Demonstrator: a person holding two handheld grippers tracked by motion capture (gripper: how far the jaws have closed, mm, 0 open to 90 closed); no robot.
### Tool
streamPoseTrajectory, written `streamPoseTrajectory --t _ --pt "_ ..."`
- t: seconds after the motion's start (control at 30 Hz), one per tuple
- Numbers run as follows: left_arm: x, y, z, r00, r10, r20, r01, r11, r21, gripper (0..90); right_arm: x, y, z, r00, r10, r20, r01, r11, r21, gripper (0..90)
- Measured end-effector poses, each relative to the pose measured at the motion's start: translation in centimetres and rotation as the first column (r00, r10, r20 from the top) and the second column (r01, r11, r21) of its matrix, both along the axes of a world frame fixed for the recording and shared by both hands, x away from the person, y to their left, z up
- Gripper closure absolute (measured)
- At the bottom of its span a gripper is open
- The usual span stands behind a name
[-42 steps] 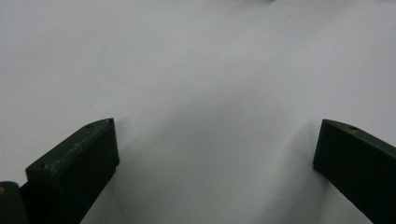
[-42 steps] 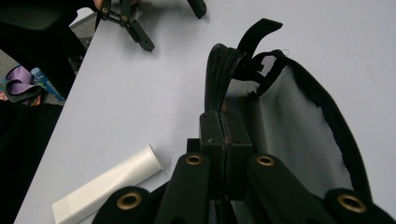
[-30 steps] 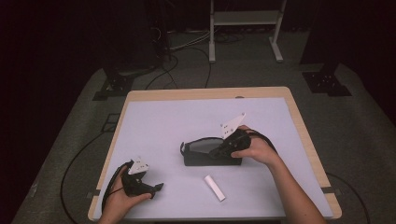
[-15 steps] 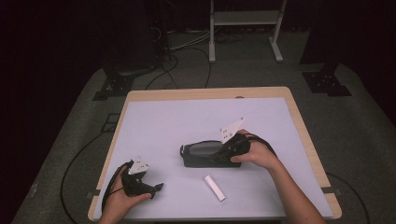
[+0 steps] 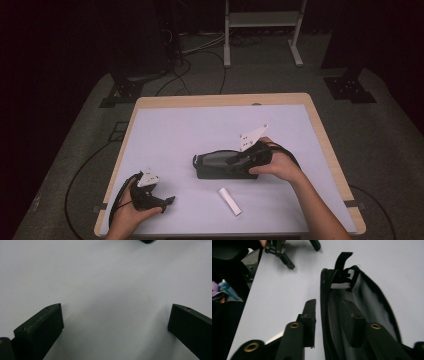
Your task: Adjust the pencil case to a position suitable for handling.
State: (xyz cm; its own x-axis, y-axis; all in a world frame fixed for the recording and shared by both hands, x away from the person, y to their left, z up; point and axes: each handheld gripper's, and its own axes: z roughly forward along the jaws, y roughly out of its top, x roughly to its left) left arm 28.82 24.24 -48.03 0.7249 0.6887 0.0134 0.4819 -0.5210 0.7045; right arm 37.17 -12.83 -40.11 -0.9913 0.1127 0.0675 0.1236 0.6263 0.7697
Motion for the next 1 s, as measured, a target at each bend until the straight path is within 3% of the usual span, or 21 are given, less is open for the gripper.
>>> streamPoseTrajectory --t 0.17,0.23,0.47,0.5,0.73,0.77,0.8,1.0 --pt "0.0 0.0 0.0 1.0000 0.000 -0.001 0.000 1.0000 -0.001 0.0 -0.4 -0.6 0.5 0.9984 -0.051 0.025 0.051 0.999 0.016 51.4" --pt "0.0 0.0 0.0 1.0000 0.001 -0.001 -0.001 1.0000 -0.001 0.0 -0.5 -0.9 0.8 0.9958 -0.083 0.038 0.082 0.996 0.028 42.5" --pt "0.0 0.0 0.0 1.0000 0.001 -0.001 -0.001 1.0000 -0.001 0.0 -0.6 -1.8 1.1 0.9868 -0.157 0.039 0.156 0.987 0.049 30.6" --pt "0.0 0.0 0.0 1.0000 0.001 -0.001 -0.001 1.0000 -0.001 0.0 -0.7 -2.2 1.2 0.9812 -0.189 0.039 0.187 0.981 0.056 28.7" --pt "0.0 0.0 0.0 1.0000 0.000 0.001 0.000 1.0000 0.000 0.0 -0.9 -3.7 1.3 0.9627 -0.268 0.037 0.265 0.962 0.064 25.5" --pt "0.0 0.0 0.0 1.0000 0.000 0.001 0.000 1.0000 0.000 0.0 -1.0 -4.2 1.3 0.9561 -0.290 0.042 0.287 0.956 0.063 25.1" --pt "0.0 0.0 0.0 1.0000 0.000 0.001 0.000 1.0000 0.000 0.0 -1.0 -4.2 1.3 0.9561 -0.290 0.042 0.287 0.956 0.063 25.1" --pt "0.0 0.0 0.0 1.0000 0.000 0.001 0.000 1.0000 -0.001 0.0 -1.6 -6.0 1.2 0.9368 -0.347 0.044 0.344 0.936 0.073 21.3"
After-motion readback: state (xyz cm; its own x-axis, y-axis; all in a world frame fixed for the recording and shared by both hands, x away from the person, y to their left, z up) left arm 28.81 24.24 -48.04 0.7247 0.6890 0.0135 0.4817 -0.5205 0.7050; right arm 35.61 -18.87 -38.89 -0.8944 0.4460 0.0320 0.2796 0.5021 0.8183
